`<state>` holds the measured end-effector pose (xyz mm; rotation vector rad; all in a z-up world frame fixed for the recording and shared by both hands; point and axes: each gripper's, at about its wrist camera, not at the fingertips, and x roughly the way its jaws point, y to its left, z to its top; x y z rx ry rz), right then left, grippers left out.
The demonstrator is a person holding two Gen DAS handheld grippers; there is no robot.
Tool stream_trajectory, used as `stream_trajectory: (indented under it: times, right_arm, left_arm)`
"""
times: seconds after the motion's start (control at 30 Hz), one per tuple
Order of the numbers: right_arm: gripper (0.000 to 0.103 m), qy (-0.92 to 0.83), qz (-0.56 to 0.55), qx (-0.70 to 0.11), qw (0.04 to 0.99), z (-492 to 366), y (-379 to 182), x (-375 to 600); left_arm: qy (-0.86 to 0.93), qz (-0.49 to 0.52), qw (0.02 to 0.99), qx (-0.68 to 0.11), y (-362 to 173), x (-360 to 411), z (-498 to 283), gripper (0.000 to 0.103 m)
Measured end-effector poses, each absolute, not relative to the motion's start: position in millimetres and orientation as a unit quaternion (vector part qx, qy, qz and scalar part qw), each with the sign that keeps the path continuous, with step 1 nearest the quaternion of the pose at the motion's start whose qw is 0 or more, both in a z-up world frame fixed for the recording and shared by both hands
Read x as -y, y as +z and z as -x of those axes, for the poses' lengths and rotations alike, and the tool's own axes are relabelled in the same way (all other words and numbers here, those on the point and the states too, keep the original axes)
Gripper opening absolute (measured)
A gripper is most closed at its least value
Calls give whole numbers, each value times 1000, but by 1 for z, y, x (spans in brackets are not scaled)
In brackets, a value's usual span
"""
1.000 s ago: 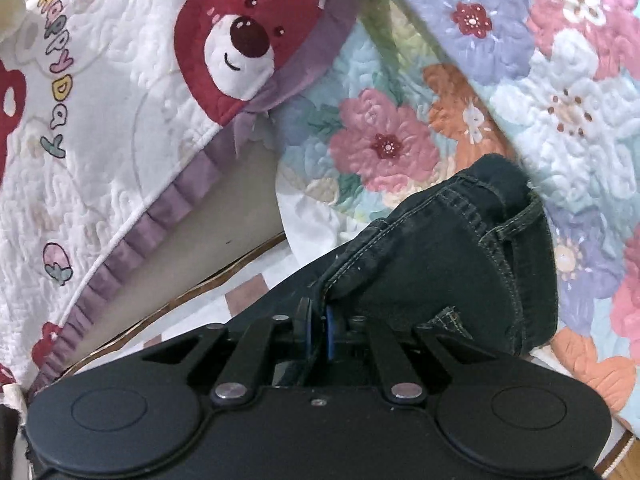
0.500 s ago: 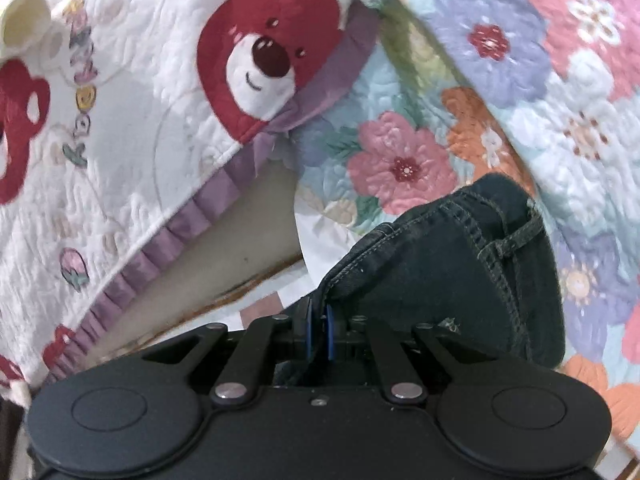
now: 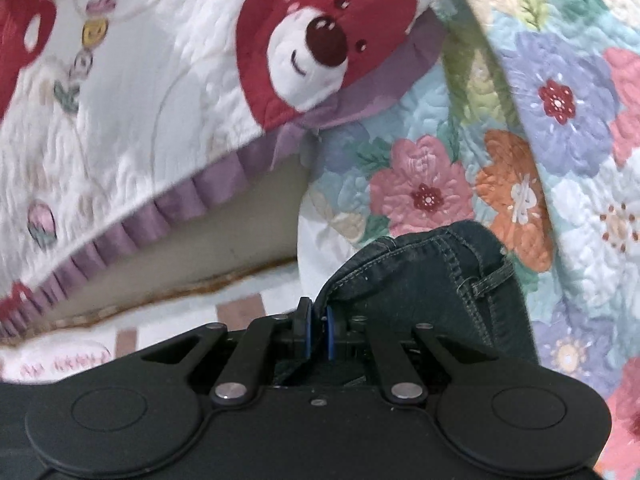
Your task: Fold clothes
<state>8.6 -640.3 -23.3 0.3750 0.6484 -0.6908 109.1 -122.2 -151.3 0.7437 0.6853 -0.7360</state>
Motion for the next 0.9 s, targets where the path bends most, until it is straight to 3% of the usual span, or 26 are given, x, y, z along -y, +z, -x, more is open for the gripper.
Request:
stream_trajectory:
  times: [0.07,0.13,0.17,0.23,0.3,0.43,0.5,0.7,0.83,0.87,0.9]
  right_arm:
    - [9,-329,-175,-317,872,-10,-24,640]
    - [9,-333,-182,-311,871,-9,-25,638]
    - [9,-334,-184,-308,872,-8,-26,637]
    - [9,-338,-188,-301,872,-7,-27,634]
    - [9,-342,-189,-297,871,-4,-29,632]
    - [9,-352,-194,-296,866,2,-37,629]
    - [9,-356,-194,-297,864,3,-40,628]
    - [9,-354,-197,-293,866,5,-43,628]
    - [9,-345,-207,-296,866,8,-40,632]
    - [9,-344,-207,-297,866,9,-39,633]
    - [9,-344,-208,-298,866,9,-40,634]
  left_arm:
    - [-340,-322,813,-346,-160,110,-106,9]
    - [-334,-296,815,-370,-164,101,-106,19]
    - [-334,-283,814,-382,-164,97,-106,30]
    - [-340,-259,818,-386,-156,89,-104,36]
    - [-354,-222,821,-389,-146,80,-101,49]
    - [-372,-177,819,-399,-142,71,-96,62]
    - [-356,-206,820,-398,-150,76,-95,68]
    - [-362,-329,798,-352,-173,94,-75,68]
    - [-345,-325,803,-361,-175,94,-85,68]
    - [-344,-301,807,-375,-173,91,-92,60]
    - [-340,-283,810,-386,-171,88,-99,27]
